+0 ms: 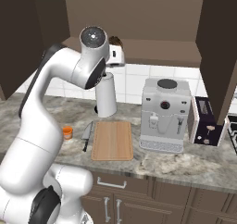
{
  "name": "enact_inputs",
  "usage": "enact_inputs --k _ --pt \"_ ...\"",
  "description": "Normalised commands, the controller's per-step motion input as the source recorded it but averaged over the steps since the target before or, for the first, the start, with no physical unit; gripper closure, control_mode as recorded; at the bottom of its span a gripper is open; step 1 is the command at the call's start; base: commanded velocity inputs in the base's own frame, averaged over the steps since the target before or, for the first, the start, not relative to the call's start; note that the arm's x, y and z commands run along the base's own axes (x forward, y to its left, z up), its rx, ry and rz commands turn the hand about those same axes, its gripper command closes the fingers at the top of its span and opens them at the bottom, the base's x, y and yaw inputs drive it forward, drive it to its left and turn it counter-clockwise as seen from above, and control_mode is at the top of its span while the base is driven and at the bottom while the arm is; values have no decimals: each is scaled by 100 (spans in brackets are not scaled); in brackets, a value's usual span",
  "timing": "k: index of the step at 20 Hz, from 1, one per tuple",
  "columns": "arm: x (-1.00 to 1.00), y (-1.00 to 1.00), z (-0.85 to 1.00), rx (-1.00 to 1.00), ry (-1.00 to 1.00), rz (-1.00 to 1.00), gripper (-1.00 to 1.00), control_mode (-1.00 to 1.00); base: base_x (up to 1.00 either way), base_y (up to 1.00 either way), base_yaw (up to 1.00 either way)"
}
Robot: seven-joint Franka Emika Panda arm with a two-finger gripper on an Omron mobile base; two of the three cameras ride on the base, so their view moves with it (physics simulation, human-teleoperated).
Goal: Pick the bread, place it on the cutting board, pick the jam, place it on the counter, and close the cabinet.
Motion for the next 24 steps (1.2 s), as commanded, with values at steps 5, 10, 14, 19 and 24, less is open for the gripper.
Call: enact_inputs --k 5,10,14,19,24 --pt "0 -12 9 0 0 0 -100 -100 0 0 0" --pt "0 -9 6 0 0 0 -100 -100 0 0 0" --pt "0 -7 4 0 0 0 -100 -100 0 0 0" --pt "0 -6 4 0 0 0 -100 -100 0 0 0" --pt "0 -4 4 0 0 0 -100 -100 0 0 0"
